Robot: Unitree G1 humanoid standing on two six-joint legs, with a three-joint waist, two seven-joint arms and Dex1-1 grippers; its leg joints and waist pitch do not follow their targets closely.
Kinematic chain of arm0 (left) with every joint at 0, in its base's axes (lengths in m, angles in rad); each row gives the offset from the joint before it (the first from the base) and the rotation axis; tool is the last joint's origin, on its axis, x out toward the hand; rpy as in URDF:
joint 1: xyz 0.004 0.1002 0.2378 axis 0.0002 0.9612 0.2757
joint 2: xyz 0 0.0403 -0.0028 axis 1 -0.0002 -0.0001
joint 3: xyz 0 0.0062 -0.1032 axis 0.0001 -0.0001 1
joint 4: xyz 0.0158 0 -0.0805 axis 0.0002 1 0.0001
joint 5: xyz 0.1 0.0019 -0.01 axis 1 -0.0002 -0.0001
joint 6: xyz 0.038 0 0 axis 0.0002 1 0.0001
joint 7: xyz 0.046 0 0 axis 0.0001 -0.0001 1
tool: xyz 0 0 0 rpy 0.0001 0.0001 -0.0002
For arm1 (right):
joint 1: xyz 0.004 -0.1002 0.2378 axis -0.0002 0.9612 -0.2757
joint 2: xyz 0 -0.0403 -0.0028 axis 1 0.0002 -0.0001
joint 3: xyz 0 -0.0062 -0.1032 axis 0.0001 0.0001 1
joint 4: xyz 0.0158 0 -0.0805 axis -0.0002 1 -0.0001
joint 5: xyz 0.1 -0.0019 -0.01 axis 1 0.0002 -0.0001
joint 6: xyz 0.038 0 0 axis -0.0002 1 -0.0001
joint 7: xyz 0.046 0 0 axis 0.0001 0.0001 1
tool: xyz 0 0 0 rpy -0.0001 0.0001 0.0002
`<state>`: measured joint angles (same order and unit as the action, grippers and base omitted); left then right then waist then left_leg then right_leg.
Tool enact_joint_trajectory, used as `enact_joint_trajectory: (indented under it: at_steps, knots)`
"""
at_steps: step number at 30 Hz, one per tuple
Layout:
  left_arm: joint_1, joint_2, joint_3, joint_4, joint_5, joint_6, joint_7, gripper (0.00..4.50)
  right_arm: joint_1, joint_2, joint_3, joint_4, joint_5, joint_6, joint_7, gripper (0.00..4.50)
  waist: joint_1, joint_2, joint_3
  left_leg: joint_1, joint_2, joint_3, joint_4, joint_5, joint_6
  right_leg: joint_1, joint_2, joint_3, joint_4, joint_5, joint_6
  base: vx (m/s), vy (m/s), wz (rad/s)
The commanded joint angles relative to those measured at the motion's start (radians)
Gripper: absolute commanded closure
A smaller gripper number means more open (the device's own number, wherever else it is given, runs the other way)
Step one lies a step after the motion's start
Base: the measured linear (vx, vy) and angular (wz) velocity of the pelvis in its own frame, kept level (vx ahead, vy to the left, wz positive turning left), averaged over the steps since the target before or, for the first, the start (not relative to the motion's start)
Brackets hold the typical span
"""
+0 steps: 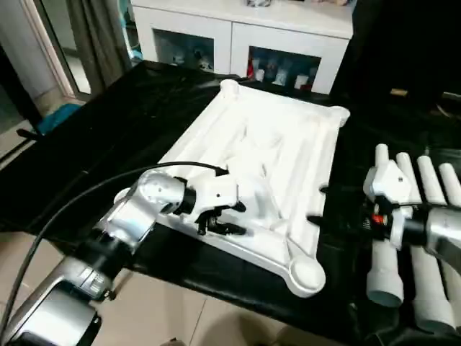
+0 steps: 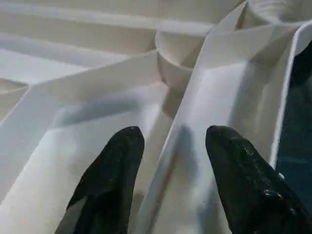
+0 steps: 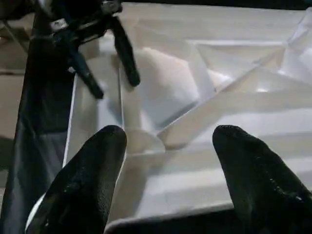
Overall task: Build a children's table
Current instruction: Rotate table base
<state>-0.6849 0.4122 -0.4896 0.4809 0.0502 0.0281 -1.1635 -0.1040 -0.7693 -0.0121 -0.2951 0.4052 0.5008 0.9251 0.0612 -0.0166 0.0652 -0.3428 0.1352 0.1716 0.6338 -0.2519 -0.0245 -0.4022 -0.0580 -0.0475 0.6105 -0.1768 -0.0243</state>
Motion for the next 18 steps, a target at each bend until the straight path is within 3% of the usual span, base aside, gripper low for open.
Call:
enact_joint_trajectory:
  at_steps: [1, 3, 4, 7, 11, 12, 15, 16, 17, 18]
  knots:
    - [-0.033, -0.011, -0.022, 0.050, 0.034, -0.026, -0.002, 2.34, 0.007, -0.017, -0.004, -0.029, 0.005, 0.018, 0.004, 1.33, 0.005, -0.001, -0.067, -0.005, 0.090, -0.036, -0.079, -0.058, 0.073, 0.064, -0.102, 0.058, -0.072, -0.185, -0.249, 0.000, 0.000, 0.00]
    - [-0.051, -0.020, -0.030, 0.095, 0.058, -0.051, 0.013, 2.63, 0.006, -0.012, -0.008, -0.037, 0.011, 0.027, 0.001, 1.33, 0.006, 0.004, -0.066, -0.005, 0.091, -0.039, -0.082, -0.072, 0.062, 0.065, -0.104, 0.058, -0.073, -0.219, -0.241, 0.000, 0.000, 0.00]
    - [-0.052, -0.021, -0.031, 0.099, 0.060, -0.053, 0.014, 2.72, 0.006, -0.012, -0.008, -0.038, 0.012, 0.028, 0.001, 1.33, 0.005, 0.000, -0.066, -0.005, 0.090, -0.038, -0.081, -0.077, 0.060, 0.065, -0.103, 0.058, -0.077, -0.240, -0.229, 0.000, 0.000, 0.00]
    - [-0.066, -0.027, -0.037, 0.135, 0.067, -0.054, 0.009, 2.78, 0.006, -0.009, -0.009, -0.047, 0.014, 0.037, 0.000, 1.33, 0.005, 0.001, -0.067, -0.005, 0.090, -0.038, -0.081, -0.068, 0.060, 0.063, -0.102, 0.058, -0.077, -0.234, -0.229, 0.000, 0.000, 0.00]
    - [-0.088, -0.032, -0.048, 0.202, 0.087, -0.061, 0.007, 3.25, 0.001, 0.000, -0.004, -0.050, 0.014, 0.047, -0.010, 1.33, 0.007, 0.005, -0.070, -0.005, 0.092, -0.039, -0.080, -0.053, 0.064, 0.064, -0.103, 0.057, -0.071, -0.188, -0.241, 0.000, 0.000, 0.00]
    - [-0.094, -0.036, -0.048, 0.225, 0.097, -0.064, 0.018, 3.25, -0.002, 0.003, 0.001, -0.049, 0.014, 0.048, -0.014, 1.33, 0.005, -0.003, -0.070, -0.008, 0.091, -0.039, -0.080, -0.047, 0.069, 0.067, -0.104, 0.056, -0.071, -0.176, -0.244, 0.000, 0.000, 0.00]
    - [-0.119, -0.059, -0.030, 0.291, 0.119, -0.051, 0.097, 3.59, -0.011, 0.013, 0.010, -0.048, 0.014, 0.052, -0.026, 1.33, 0.008, -0.003, -0.069, -0.007, 0.089, -0.036, -0.078, -0.043, 0.073, 0.064, -0.106, 0.057, -0.074, -0.200, -0.242, 0.000, 0.000, 0.00]
    - [-0.126, -0.064, -0.020, 0.304, 0.118, -0.047, 0.106, 3.65, -0.012, 0.015, 0.010, -0.048, 0.014, 0.054, -0.028, 1.33, 0.008, -0.009, -0.068, -0.005, 0.089, -0.035, -0.079, -0.054, 0.072, 0.063, -0.104, 0.056, -0.078, -0.229, -0.237, 0.000, 0.000, 0.00]
    - [-0.130, -0.067, -0.014, 0.312, 0.116, -0.046, 0.108, 3.65, -0.013, 0.015, 0.011, -0.049, 0.013, 0.055, -0.029, 1.33, 0.012, -0.005, -0.067, -0.001, 0.090, -0.035, -0.079, -0.063, 0.070, 0.060, -0.106, 0.057, -0.079, -0.252, -0.233, 0.000, 0.000, 0.00]
    - [-0.137, -0.069, -0.007, 0.322, 0.120, -0.041, 0.122, 3.73, -0.014, 0.017, 0.011, -0.046, 0.011, 0.056, -0.031, 1.33, 0.008, -0.010, -0.066, -0.008, 0.090, -0.037, -0.081, -0.062, 0.068, 0.065, -0.107, 0.056, -0.078, -0.263, -0.227, 0.000, 0.000, 0.00]
